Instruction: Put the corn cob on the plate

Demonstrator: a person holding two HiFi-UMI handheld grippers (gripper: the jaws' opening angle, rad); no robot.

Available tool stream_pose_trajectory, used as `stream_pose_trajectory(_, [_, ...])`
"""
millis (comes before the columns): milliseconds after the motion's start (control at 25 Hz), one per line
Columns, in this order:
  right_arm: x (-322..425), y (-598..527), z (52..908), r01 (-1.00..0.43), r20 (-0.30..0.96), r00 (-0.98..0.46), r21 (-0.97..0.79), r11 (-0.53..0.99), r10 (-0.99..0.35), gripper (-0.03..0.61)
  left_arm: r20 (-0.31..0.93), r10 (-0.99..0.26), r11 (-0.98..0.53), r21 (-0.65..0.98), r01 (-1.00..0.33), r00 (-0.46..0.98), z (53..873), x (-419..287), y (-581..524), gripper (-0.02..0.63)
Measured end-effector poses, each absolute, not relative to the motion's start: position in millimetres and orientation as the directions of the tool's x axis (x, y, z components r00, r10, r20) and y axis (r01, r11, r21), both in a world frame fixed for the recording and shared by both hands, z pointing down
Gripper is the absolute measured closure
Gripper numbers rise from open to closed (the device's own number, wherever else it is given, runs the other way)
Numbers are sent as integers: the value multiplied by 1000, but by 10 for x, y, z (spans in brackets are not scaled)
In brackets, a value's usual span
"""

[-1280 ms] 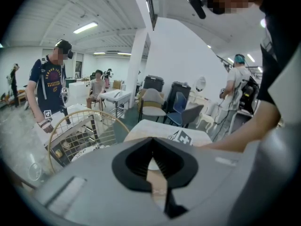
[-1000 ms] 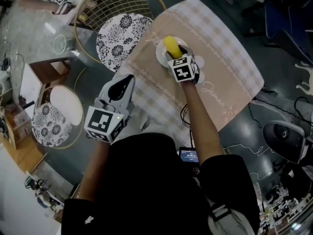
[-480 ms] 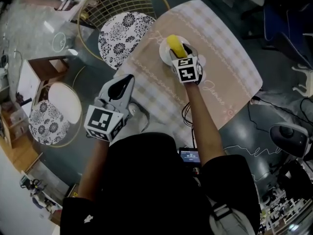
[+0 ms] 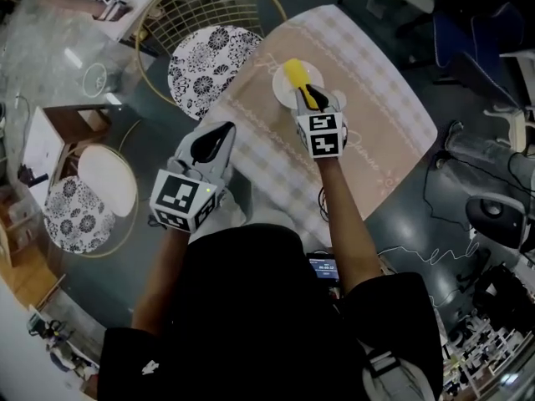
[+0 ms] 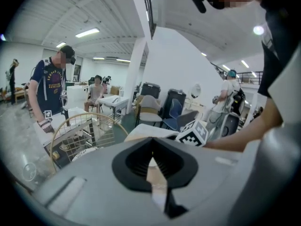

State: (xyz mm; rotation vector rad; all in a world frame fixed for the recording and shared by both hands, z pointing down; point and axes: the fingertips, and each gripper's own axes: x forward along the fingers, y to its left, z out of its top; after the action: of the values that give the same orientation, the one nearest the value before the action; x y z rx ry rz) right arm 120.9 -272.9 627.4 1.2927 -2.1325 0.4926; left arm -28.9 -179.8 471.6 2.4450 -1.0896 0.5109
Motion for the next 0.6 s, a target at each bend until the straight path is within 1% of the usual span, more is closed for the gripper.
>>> stream_pose_trajectory(320, [873,-2354,5739,-889,597,-377,-19,457,-708,552,407,-627,-640,217,-737,664,4502,-408,-1696,611])
stream_pose_trajectory(600, [564,-2035,5317,-891,540,-392,-23,453,-745,574,374,-618,-678,192,-710,692,4351,-582,-1459,611])
